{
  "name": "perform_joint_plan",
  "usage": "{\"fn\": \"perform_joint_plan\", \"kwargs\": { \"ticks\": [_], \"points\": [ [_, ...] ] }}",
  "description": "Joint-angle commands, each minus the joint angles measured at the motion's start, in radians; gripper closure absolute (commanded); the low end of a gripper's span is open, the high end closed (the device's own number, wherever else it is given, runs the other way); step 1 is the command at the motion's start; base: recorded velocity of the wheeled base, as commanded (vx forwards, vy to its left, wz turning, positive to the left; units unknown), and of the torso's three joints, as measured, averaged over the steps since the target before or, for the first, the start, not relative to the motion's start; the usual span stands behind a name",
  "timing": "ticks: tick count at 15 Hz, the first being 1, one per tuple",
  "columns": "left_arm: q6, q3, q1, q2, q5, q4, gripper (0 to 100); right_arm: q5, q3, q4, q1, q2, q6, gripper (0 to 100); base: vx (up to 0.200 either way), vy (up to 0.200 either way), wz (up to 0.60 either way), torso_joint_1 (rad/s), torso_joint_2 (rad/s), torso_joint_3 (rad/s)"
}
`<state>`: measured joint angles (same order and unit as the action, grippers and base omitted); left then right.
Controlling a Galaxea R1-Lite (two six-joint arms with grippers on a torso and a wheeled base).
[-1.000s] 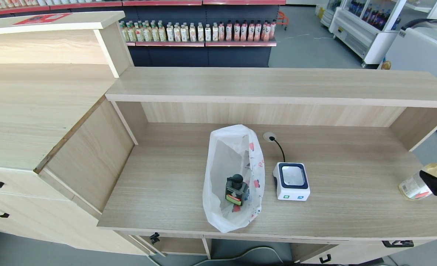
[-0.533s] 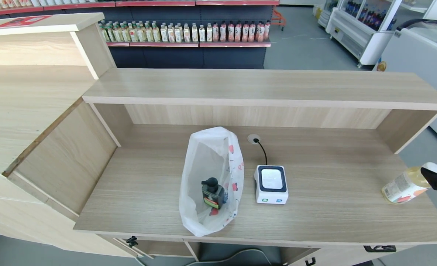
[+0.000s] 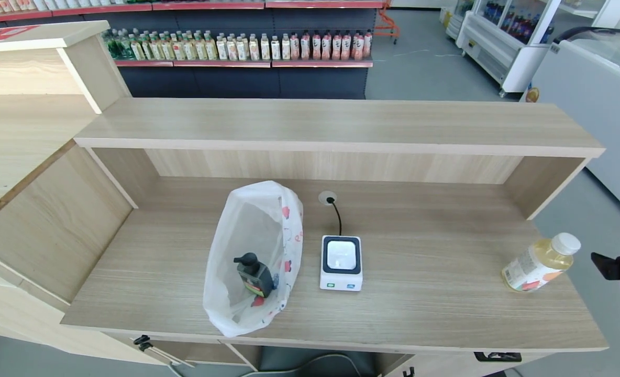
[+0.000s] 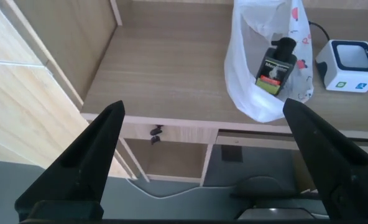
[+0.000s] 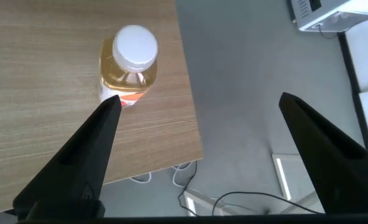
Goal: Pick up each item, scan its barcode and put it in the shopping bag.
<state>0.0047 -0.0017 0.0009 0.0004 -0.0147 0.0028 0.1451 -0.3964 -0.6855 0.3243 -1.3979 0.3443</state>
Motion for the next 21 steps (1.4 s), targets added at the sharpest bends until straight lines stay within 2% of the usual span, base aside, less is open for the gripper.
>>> {"fn": "perform_joint_plan", "kwargs": {
  "ticks": [1, 3, 5, 7, 13, 15, 16, 17, 18, 21],
  "points": [
    [0.0, 0.0, 0.001, 0.0, -0.001, 0.0, 0, -0.035, 0.027, 0.003, -0.051, -0.027, -0.088, 0, 0.0, -0.2, 0.0, 0.002, 0.0, 0.002],
    [0.001, 0.0, 0.001, 0.0, -0.001, 0.0, 0, -0.056, 0.062, 0.001, -0.085, -0.023, -0.154, 0, 0.0, -0.2, 0.0, -0.002, 0.0, 0.0],
    [0.0, 0.0, 0.001, 0.0, -0.001, 0.0, 0, -0.105, 0.09, 0.0, -0.094, -0.013, -0.156, 0, 0.0, -0.2, 0.0, 0.0, 0.0, 0.002],
    [-0.003, 0.0, 0.001, 0.0, -0.002, 0.0, 0, -0.124, 0.099, 0.0, -0.122, -0.001, -0.156, 0, 0.0, 0.0, 0.0, 0.0, 0.0, 0.0],
    [-0.003, 0.0, 0.001, 0.0, -0.002, 0.0, 0, -0.056, 0.222, -0.042, -0.166, -0.009, -0.197, 0, 0.0, 0.0, 0.0, 0.0, 0.0, 0.0],
    [-0.003, 0.0, 0.001, 0.0, -0.002, 0.0, 0, -0.053, 0.28, -0.131, -0.177, -0.026, -0.199, 0, 0.0, 0.0, 0.0, 0.0, 0.0, 0.0],
    [-0.003, 0.0, 0.001, 0.0, -0.002, 0.0, 0, -0.053, 0.35, -0.275, -0.177, -0.085, -0.199, 0, 0.0, 0.0, 0.0, 0.0, 0.0, 0.0],
    [-0.003, 0.0, 0.001, 0.0, -0.002, 0.0, 0, -0.053, 0.384, -0.362, -0.177, -0.128, -0.199, 0, 0.0, 0.0, 0.0, 0.0, 0.0, 0.0],
    [-0.003, 0.0, 0.001, 0.0, -0.002, 0.0, 0, -0.05, 0.396, -0.543, -0.177, -0.239, -0.2, 0, 0.0, 0.0, 0.0, 0.0, 0.0, 0.0],
    [-0.003, 0.0, 0.001, 0.0, -0.002, 0.0, 0, -0.047, 0.396, -0.724, -0.174, -0.377, -0.174, 0, 0.0, 0.0, 0.0, 0.0, 0.0, 0.0]
  ]
}}
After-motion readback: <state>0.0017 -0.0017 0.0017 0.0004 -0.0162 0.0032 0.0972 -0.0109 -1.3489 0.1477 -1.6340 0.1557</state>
